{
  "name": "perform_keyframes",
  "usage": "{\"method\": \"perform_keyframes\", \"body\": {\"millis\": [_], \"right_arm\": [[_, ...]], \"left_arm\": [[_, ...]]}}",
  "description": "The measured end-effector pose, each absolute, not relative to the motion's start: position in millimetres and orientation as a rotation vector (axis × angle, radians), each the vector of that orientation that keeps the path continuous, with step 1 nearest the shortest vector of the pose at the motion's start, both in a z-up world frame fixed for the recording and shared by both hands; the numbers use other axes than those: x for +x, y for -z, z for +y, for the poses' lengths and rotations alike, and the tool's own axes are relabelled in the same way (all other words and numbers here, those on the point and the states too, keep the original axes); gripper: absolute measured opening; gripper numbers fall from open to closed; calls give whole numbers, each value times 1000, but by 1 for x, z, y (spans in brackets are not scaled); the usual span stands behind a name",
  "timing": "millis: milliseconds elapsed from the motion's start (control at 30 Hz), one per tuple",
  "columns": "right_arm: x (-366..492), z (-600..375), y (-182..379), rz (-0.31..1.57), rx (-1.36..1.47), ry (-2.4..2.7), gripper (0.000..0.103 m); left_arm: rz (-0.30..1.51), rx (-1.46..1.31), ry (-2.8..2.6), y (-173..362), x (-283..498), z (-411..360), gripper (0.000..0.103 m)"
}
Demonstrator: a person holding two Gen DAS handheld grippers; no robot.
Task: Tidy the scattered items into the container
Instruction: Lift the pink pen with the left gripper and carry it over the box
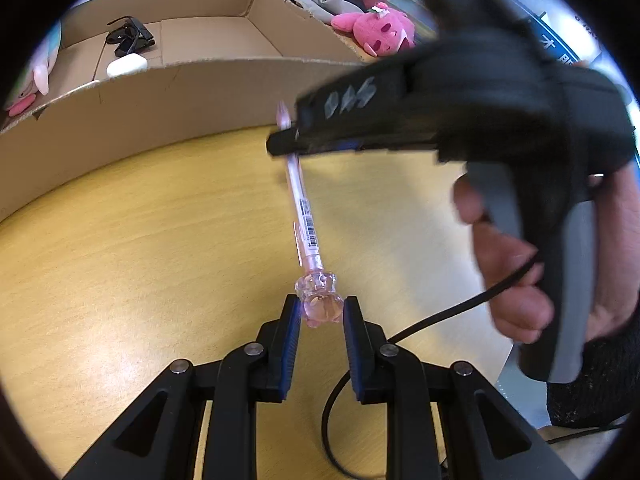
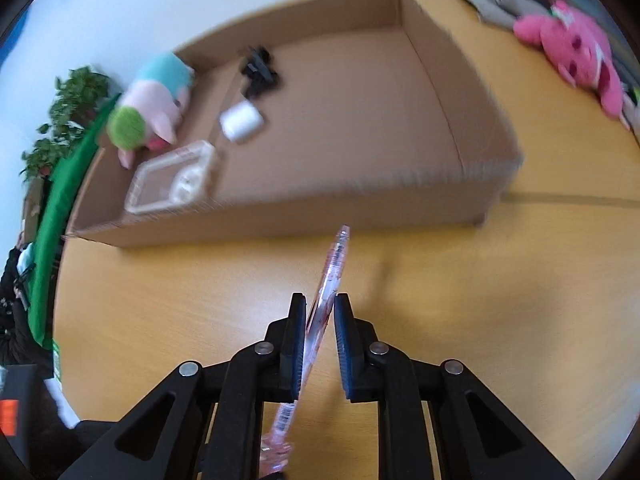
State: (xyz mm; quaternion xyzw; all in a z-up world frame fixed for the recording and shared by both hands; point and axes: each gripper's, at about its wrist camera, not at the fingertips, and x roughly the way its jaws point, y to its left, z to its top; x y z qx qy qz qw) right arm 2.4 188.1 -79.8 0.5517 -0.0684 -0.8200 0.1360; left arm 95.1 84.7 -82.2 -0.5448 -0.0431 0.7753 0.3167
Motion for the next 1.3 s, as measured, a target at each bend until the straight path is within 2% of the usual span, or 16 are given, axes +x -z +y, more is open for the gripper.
{"method": "perform_keyframes", "body": {"millis": [300,467,800,1000,1300], "right_arm": [[-28,173,28,-93,1450,2413,13],[-67,157,-5,-26,1372,2408,13],[-155,103,-63,136,1289,2379,12],[-200,94,-61,176,1348,2359,12],[-255,96,-18,161,1481,2291,12]], "left_arm": [[-207,-1372,-2082,48,70,73,20],[-225,-1334,-2156,13,4,59,20],[-274,-1298,-2300,-48,-62,57,21],[-286,-1315,-2310,-55,-109,58,21],[-317,-1416,-2234,-13,-164,65,21]]}}
